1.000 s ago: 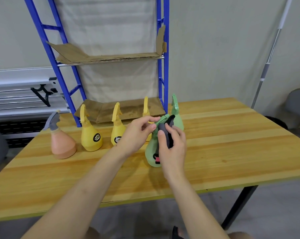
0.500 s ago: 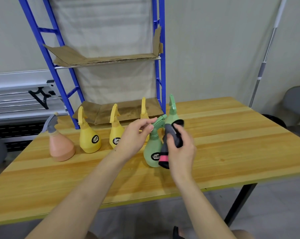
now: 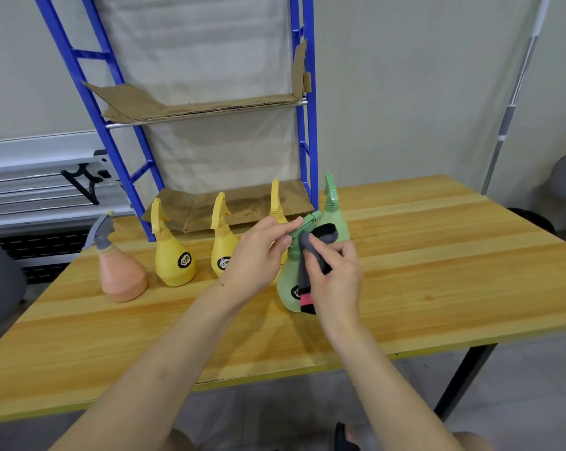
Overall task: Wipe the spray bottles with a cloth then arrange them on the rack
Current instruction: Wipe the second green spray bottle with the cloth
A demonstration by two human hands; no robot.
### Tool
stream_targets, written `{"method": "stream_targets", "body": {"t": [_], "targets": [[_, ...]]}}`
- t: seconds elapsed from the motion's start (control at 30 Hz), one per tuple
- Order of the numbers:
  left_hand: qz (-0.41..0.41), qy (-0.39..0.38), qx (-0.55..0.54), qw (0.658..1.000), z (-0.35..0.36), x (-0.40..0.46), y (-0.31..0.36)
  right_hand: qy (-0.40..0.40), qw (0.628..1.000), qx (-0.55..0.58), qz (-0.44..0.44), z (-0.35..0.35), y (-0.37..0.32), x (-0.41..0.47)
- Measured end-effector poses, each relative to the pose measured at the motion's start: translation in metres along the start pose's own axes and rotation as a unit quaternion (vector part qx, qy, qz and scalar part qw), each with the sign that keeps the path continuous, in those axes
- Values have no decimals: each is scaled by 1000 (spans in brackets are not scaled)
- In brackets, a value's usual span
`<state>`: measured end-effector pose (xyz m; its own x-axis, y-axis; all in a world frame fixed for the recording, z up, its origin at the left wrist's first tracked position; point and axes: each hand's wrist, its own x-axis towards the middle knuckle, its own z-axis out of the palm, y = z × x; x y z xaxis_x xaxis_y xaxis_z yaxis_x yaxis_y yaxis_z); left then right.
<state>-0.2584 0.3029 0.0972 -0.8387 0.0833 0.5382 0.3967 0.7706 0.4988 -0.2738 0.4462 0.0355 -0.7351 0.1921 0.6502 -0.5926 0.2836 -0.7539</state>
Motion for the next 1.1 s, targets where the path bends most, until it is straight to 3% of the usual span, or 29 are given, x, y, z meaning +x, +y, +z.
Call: {"method": "stream_targets", "body": {"t": [0.13,0.3,0.4,0.67,0.77,0.9,1.1], "targets": [[-6,-15,-5,1000,-1,-3,-4,-69,997,-24,-27,-16,6,5],[-3,-24,16,1000,-1,-6,1,4,998,-24,-57,-20,-3,16],[-2,-20,4,1000,0,-7,0,-33,992,-59,-109,-9,-3,9],[-22,-20,-24,999,3,-10,2,-102,984,-124,-74,-25,29,-8],[-35,-15,-17,999,2,-9,2,-89,989,-107,-42,-29,22,-3],[-43,-16,-25,999,2,-10,3,-16,994,-69,-85,-20,-1,5],[-83,3,-97,992,6,-10,3,-71,985,-123,-102,-13,12,-7]]}}
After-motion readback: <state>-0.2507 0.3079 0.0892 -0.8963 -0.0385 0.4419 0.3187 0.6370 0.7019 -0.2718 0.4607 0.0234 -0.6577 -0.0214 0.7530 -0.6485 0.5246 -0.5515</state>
